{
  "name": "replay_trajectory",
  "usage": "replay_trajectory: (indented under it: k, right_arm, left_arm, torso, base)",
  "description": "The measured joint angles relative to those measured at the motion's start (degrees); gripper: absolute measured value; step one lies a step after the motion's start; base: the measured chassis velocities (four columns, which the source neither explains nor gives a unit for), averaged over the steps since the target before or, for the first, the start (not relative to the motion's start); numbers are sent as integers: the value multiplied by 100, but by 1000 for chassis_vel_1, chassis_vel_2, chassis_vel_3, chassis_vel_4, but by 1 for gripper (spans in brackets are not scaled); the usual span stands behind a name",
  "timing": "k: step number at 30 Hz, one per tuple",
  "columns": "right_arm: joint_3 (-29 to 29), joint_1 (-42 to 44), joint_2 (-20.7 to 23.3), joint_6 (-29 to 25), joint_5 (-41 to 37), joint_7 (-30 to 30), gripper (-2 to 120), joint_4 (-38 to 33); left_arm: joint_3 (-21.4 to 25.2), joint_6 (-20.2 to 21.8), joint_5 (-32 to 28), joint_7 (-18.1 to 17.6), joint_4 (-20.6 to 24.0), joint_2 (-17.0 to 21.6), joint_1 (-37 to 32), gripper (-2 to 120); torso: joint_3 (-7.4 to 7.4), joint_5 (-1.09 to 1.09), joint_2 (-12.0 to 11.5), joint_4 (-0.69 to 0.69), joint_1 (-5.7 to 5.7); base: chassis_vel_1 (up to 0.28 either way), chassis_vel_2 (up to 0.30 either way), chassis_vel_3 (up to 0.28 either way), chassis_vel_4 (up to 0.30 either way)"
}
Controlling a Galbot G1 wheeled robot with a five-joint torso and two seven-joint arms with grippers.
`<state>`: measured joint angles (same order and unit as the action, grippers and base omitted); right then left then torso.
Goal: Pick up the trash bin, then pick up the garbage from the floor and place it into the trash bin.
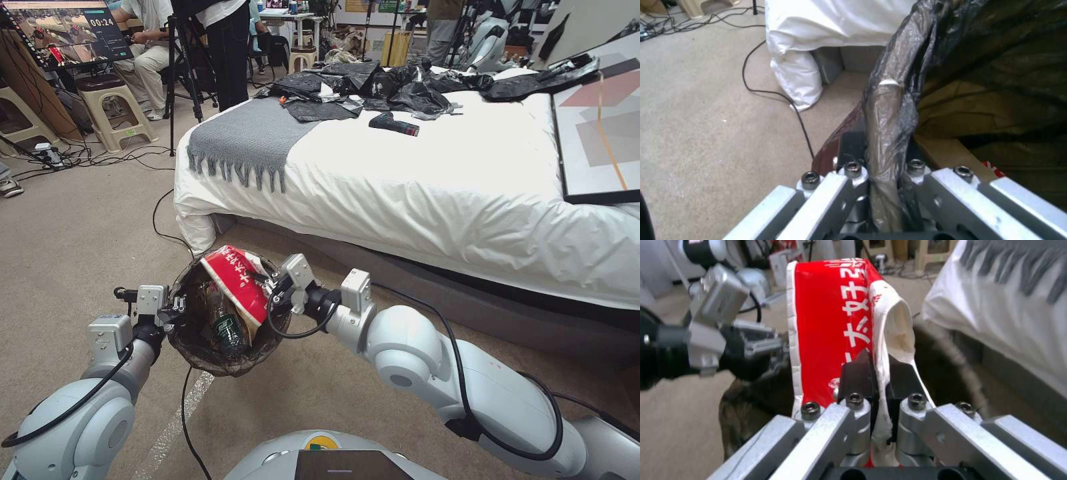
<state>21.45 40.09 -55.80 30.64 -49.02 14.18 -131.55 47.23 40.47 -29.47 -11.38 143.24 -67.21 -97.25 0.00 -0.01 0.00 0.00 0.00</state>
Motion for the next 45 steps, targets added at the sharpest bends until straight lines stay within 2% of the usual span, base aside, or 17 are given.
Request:
replay_trajectory:
  k: [5, 7, 11, 13, 15, 16, 20, 24, 27, 30, 34, 37, 38, 41, 42, 44, 45]
  right_arm:
    - [123, -19, -12, 83, 51, 22, 8, 73]
    - [248, -67, -65, 107, 63, 99, 21, 138]
    - [369, -124, -150, 114, 69, 201, 35, 224]
    - [382, -131, -164, 117, 75, 214, 38, 244]
    - [392, -127, -193, 139, 187, 214, 51, 323]
    - [392, -127, -193, 139, 187, 214, 51, 323]
    - [333, -123, -260, 163, 207, 218, 70, 335]
    - [204, -140, -259, 156, 170, 217, 80, 274]
    - [-213, -127, -139, 3, 151, 94, 95, 144]
    - [-510, -84, 2, -158, 141, 66, 99, 27]
    - [-1030, 149, 211, -382, 139, 63, 100, -113]
    - [-2115, 1010, 470, -675, 565, -125, 100, -291]
    - [-2115, 1010, 470, -675, 565, -125, 100, -291]
    - [-3121, 1781, 556, -928, 950, -223, 100, -402]
    - [-3121, 1781, 556, -928, 950, -223, 100, -402]
    - [-3751, 2420, 561, -1297, 1415, -126, 100, -423]
    - [-3751, 2420, 561, -1297, 1415, -126, 100, -423]
  left_arm:
    - [-4, 5, 0, -1, 0, -20, 14, 0]
    - [-12, 8, 0, -1, 0, -49, 27, 0]
    - [-34, 13, 4, -1, 0, -66, 40, 0]
    - [-37, 15, 4, -1, 1, -68, 40, 0]
    - [-44, 18, 4, 2, 1, -80, 31, 0]
    - [-44, 18, 4, 2, 1, -80, 31, 0]
    - [-37, 20, 3, 4, 0, -69, -24, 0]
    - [-18, 21, 2, 4, 0, -64, -46, 0]
    - [-14, 23, 53, 10, 0, -95, -137, 0]
    - [-15, 23, 81, 15, 0, -104, -208, 0]
    - [8, 23, 76, 19, 0, -98, -261, 0]
    - [62, 23, 60, 14, 0, -126, -331, 0]
    - [62, 23, 60, 14, 0, -126, -331, 0]
    - [73, 23, 36, 2, 0, -183, -383, 0]
    - [73, 23, 36, 2, 0, -183, -383, 0]
    - [47, 42, -30, -32, 0, -234, -410, 0]
    - [47, 42, -30, -32, 0, -234, -410, 0]
  torso:
    - [0, 0, 0, -1, 0]
    - [0, 1, 0, -1, 0]
    - [0, 1, 0, 0, 0]
    - [0, 1, 0, 0, 0]
    - [0, 1, 0, 0, 0]
    - [0, 1, 0, 0, 0]
    - [0, 1, 0, 0, 0]
    - [0, 1, 0, 0, 0]
    - [0, 2, 0, -1, 0]
    - [0, 2, 0, 0, 0]
    - [0, 2, 0, 1, 0]
    - [0, 3, 0, -2, 0]
    - [0, 3, 0, -2, 0]
    - [-1, 3, 0, -2, 0]
    - [-1, 3, 0, -2, 0]
    - [-1, 2, 0, 0, 0]
    - [-1, 2, 0, 0, 0]
  base:
    - [0, 0, 0, 0]
    - [0, 0, 0, 0]
    - [0, 0, 0, 0]
    - [0, 0, 0, 0]
    - [0, 0, 0, 0]
    - [0, 0, 0, 0]
    - [0, 0, 0, 0]
    - [0, 0, 0, 0]
    - [0, 0, 0, 0]
    - [0, 0, 0, 0]
    - [0, 0, 0, 0]
    - [0, 0, 0, 0]
    - [0, 0, 0, 0]
    - [0, 0, 0, 0]
    - [0, 0, 0, 0]
    - [0, 0, 0, 0]
    - [0, 0, 0, 0]
